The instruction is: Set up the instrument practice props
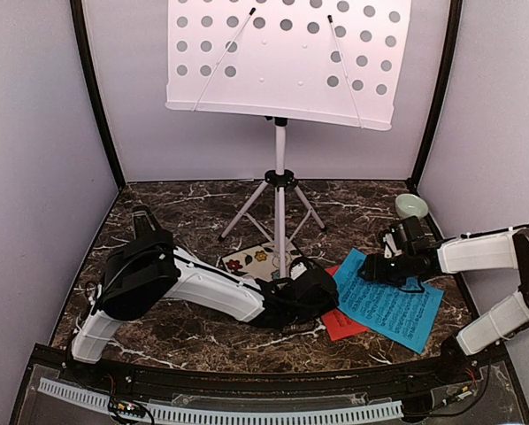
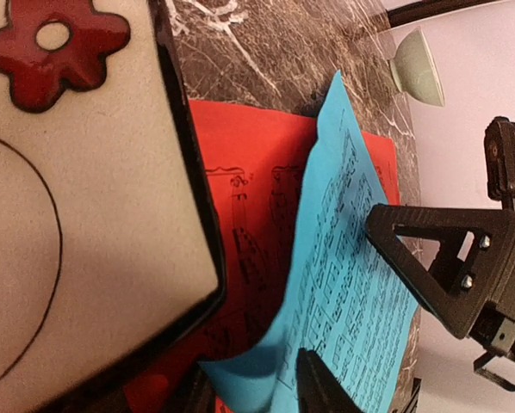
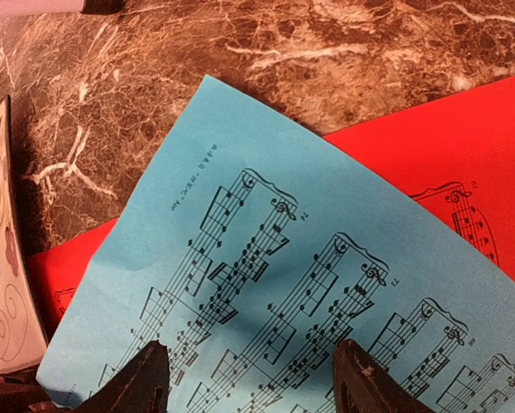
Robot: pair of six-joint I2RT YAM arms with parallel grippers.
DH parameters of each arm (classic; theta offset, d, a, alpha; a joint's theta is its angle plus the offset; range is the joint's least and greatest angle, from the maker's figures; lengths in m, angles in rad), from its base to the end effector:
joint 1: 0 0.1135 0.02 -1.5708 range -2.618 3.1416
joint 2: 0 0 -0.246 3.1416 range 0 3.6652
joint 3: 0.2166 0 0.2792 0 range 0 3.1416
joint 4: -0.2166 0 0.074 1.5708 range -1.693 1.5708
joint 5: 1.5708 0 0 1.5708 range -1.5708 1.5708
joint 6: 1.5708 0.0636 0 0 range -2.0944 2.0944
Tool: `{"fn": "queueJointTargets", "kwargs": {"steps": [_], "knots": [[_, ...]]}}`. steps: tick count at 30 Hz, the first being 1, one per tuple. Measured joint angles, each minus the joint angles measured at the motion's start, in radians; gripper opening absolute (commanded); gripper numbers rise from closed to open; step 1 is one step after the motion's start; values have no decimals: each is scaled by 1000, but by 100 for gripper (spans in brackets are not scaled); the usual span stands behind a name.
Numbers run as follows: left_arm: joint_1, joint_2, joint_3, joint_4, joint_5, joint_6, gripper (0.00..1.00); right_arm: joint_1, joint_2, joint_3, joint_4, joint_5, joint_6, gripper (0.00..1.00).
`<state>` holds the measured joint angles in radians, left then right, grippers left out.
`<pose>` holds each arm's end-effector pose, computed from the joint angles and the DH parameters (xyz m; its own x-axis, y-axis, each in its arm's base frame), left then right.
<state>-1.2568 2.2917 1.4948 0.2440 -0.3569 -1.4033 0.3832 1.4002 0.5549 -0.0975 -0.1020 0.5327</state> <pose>0.1847 -0.4968 0.0751 -0.8152 -0.4809 -0.3228 -0.0267 0.5879 -0.8085 0.2616 0.1125 0.0807 -0.8636 0.1966 -0.4643 0.0130 0.9292 0.3694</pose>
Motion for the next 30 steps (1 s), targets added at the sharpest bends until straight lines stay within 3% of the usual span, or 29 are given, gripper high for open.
{"fn": "queueJointTargets", "kwargs": {"steps": [3,7,12,17,23,30], "knots": [[10,23,29,2,2,26,20,0,-8,-6,4,-16,1,67],[18,43,60,2,2,83,0,0,-49,-21,-14,-42,5,70],[19,41,60,23,13,180,0,0,-195,-1,-86,-55,-19,79],[3,-29,10,59,22,366,0,0,-483,60,-130,-56,-87,88],[-5,-312,-192,167,122,717,0,-1,-731,188,-180,-78,-224,94],[-5,-583,-209,96,294,1084,0,-1,-719,441,-364,-233,-375,90]]}}
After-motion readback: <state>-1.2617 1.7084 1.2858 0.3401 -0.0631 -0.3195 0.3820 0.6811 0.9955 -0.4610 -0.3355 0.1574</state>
